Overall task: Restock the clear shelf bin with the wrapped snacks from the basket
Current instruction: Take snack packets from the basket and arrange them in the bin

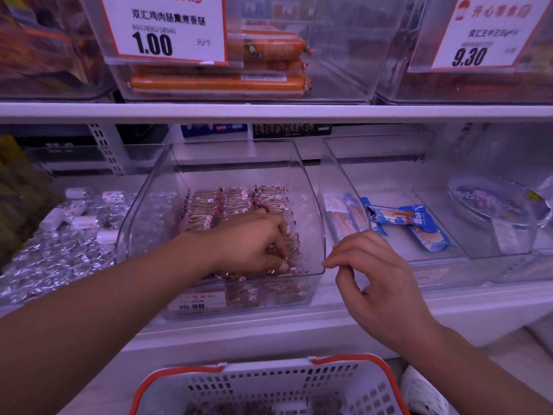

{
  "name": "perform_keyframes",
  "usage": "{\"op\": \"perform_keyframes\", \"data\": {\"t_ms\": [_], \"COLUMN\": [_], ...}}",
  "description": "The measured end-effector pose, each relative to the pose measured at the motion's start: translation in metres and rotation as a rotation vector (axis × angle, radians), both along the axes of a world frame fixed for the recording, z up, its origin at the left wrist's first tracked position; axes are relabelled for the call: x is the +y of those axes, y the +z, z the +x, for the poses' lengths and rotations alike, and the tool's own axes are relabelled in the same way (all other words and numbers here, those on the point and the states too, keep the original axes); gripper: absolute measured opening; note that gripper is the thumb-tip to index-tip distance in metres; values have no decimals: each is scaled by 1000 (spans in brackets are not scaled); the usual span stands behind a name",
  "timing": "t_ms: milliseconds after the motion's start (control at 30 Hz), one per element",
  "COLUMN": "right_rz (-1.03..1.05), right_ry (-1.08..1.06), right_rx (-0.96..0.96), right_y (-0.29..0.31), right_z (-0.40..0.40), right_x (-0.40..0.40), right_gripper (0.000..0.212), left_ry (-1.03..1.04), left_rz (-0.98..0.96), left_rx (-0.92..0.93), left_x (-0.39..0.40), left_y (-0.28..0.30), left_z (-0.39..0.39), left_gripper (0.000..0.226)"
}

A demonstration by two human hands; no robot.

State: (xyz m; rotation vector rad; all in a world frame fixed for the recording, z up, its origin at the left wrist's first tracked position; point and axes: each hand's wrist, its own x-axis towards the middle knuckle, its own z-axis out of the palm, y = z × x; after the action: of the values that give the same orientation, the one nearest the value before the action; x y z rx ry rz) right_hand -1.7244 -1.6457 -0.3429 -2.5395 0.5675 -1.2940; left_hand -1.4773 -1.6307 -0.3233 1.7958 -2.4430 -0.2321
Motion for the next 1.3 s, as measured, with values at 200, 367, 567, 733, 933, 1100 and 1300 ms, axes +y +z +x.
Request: {"op": "perform_keyframes", "data": {"t_ms": [200,367,567,733,933,1100,1300], "right_rz": [4,-8,-17,-19,2,219,702], "right_ry": [2,-2,-6,0,0,92,118], "right_rx": [3,4,16,12,-68,46,1098], "right_y": [-1,-1,-1,-1,-1,-38,-212], "right_z": [1,0,1,0,-1,-14,-37], "right_x": [-1,0,0,1,14,48,108], "right_gripper": [21,21,19,19,20,19,52], "left_ry": [150,77,89,135,243,263,176], "left_rz": [26,80,43,-93,2,-678,10], "left_rx": [106,384,56,78,235,483,50], "left_x": [-7,-10,-17,-16,-1,92,229], "left_y": [-13,-14,-18,-23,-5,-8,-182], "left_z": [-6,-9,-14,-12,-14,-27,-45], "left_gripper": [46,22,14,41,42,15,32]}}
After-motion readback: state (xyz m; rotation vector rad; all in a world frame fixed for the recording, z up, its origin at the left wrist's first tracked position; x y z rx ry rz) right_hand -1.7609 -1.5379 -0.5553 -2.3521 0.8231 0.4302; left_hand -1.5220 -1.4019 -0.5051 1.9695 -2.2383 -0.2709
